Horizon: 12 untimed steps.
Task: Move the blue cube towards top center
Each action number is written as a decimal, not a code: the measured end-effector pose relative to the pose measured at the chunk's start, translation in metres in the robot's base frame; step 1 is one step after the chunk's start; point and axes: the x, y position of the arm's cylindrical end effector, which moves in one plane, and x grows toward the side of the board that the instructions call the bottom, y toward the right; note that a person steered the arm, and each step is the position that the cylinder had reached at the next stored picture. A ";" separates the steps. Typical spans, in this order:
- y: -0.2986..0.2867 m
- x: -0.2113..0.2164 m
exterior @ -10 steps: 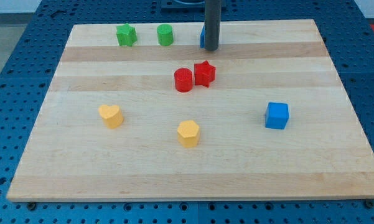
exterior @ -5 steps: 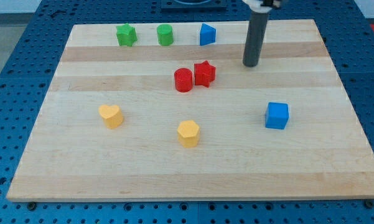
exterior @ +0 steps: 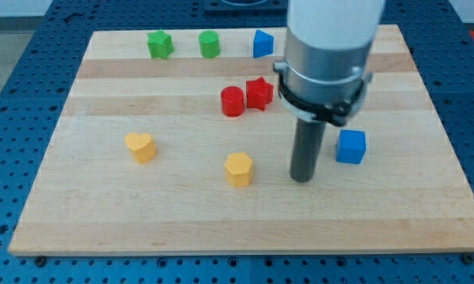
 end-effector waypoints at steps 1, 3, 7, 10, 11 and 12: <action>0.037 -0.007; 0.080 -0.046; 0.061 -0.108; 0.067 -0.175; 0.069 -0.193; 0.069 -0.211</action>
